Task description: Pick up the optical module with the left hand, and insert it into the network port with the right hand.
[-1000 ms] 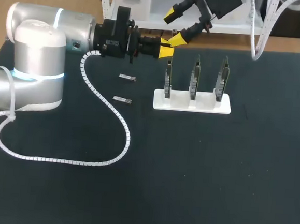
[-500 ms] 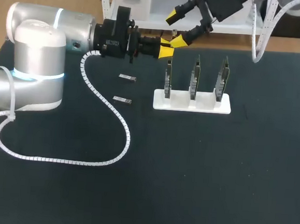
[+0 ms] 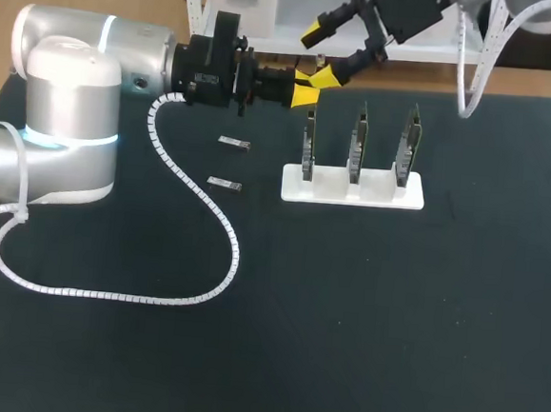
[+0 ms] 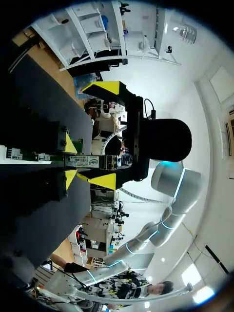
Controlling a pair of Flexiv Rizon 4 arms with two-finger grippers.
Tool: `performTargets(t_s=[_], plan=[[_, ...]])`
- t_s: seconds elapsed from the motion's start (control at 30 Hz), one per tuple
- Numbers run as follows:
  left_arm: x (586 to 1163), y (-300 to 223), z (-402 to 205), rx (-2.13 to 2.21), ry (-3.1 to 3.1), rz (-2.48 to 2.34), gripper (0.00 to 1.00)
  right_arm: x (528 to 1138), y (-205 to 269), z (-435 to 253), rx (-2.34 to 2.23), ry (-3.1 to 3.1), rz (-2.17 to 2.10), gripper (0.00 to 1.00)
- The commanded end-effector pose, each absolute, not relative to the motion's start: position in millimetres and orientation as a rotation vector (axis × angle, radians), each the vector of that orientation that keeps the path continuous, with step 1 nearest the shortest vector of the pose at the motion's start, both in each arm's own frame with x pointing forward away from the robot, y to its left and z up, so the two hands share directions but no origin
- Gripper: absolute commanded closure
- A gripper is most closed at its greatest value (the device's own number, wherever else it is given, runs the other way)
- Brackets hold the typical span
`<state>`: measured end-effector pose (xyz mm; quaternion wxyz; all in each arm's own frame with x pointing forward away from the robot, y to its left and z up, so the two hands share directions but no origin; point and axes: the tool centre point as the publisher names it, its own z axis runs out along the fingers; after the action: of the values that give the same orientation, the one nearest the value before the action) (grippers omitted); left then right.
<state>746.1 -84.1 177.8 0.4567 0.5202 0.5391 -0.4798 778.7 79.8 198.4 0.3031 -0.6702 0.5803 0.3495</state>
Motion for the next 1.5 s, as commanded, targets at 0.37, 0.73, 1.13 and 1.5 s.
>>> performTargets(t_s=[0.37, 0.73, 1.13, 1.5], plan=[[747.6, -84.1, 177.2, 1.285, 1.327, -1.185, 1.0, 786.7, 80.1, 197.3, -1.785, 1.53, 0.946, 0.0], [747.6, -84.1, 177.2, 1.285, 1.327, -1.185, 1.0, 786.7, 80.1, 197.3, -1.785, 1.53, 0.946, 1.0], [747.6, -84.1, 177.2, 1.285, 1.327, -1.185, 1.0, 786.7, 80.1, 197.3, -1.785, 1.53, 0.946, 1.0], [747.6, -84.1, 177.2, 1.285, 1.327, -1.185, 0.0, 786.7, 80.1, 197.3, -1.785, 1.53, 0.946, 1.0]])
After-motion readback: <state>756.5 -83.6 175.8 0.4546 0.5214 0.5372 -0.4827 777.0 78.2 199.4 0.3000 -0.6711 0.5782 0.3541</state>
